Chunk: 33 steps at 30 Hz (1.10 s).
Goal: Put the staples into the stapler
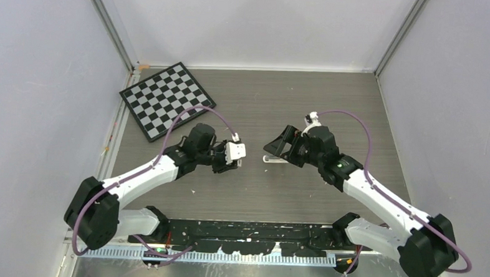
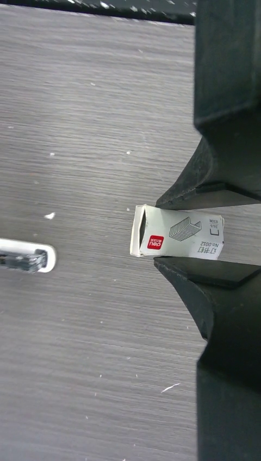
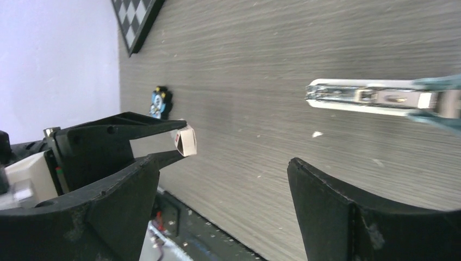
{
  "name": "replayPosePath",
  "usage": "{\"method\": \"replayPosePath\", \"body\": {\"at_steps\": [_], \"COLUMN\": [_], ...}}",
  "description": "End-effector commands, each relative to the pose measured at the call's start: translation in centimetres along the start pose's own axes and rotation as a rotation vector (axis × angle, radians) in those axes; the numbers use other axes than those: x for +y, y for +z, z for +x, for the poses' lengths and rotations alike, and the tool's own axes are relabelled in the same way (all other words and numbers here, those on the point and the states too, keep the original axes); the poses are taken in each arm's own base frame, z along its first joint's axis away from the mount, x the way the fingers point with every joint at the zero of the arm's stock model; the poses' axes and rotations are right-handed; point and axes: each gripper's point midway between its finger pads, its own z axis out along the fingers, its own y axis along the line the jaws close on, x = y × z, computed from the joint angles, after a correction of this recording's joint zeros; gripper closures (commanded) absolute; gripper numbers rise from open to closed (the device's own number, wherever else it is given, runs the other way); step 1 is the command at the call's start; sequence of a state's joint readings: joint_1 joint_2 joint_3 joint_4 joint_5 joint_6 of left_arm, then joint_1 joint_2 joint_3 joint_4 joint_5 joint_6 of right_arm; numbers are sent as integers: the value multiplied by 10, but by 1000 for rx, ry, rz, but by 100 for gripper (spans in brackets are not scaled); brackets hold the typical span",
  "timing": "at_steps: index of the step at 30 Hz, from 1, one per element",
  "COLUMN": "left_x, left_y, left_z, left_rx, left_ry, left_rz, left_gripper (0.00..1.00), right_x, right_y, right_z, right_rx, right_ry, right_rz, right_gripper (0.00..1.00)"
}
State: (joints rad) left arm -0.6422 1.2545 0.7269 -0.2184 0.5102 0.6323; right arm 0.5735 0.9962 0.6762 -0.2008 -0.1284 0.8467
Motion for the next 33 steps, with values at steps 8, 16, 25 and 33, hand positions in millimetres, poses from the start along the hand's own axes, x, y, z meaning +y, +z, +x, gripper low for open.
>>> {"method": "replayPosePath", "body": {"at_steps": [8,16,25,33], "left_x": [-1,-3,-4,-5], "left_y": [-23,-28,-23,-19], "left_z": [-61,-63,-58,-52], "left_rx": [-389,-419,-398,-363], "left_ry": [-194,-192,-198,-194], "left_rz": [-136,-153,-141,-126], "left_gripper": [64,64,64,64], "right_x": [46,57,55,48], "right_y": [33,50,55,49], "right_z": [25,53,62,48], "right_rx": [174,325,353,266], "right_ry": [141,129,127,68], "right_rz": [-260,-330,-333,-257], "right_gripper": [35,36,39,40]}}
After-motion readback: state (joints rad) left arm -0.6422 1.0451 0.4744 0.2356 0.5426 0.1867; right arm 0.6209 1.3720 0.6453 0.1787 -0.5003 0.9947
